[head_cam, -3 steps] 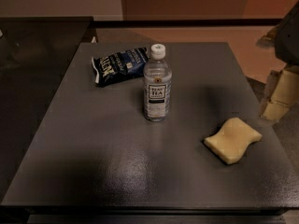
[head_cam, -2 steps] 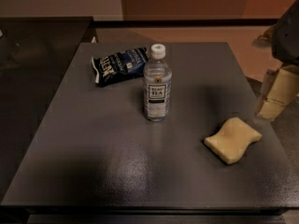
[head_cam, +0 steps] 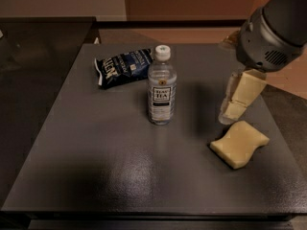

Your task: Pick blue plastic bottle

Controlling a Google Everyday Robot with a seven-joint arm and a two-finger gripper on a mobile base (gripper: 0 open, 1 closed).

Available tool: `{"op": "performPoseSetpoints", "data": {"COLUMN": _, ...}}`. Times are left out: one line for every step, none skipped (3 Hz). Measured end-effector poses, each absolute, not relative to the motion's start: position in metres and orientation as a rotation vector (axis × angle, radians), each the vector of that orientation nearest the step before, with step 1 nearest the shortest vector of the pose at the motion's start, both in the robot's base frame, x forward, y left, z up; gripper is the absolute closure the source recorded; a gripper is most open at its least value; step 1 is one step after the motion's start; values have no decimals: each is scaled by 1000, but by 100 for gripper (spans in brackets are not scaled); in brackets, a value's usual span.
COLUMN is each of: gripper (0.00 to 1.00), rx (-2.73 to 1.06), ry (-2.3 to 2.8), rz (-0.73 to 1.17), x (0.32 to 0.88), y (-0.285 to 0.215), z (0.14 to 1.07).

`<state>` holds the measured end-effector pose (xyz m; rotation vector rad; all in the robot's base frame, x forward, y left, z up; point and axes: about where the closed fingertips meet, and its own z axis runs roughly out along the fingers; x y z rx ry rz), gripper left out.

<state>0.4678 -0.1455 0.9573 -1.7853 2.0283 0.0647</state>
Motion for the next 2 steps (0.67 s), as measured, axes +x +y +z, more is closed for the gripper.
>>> {"op": "performPoseSetpoints", "data": {"gripper": 0, "rx": -1768, "ry": 1957, "rz": 162, "x": 483, "y": -111, "z": 948}}
{"op": "performPoseSetpoints", "data": {"gripper": 0, "rx": -1739, "ry": 1916, "rz": 275, "x": 495, "y": -81, "z": 938}}
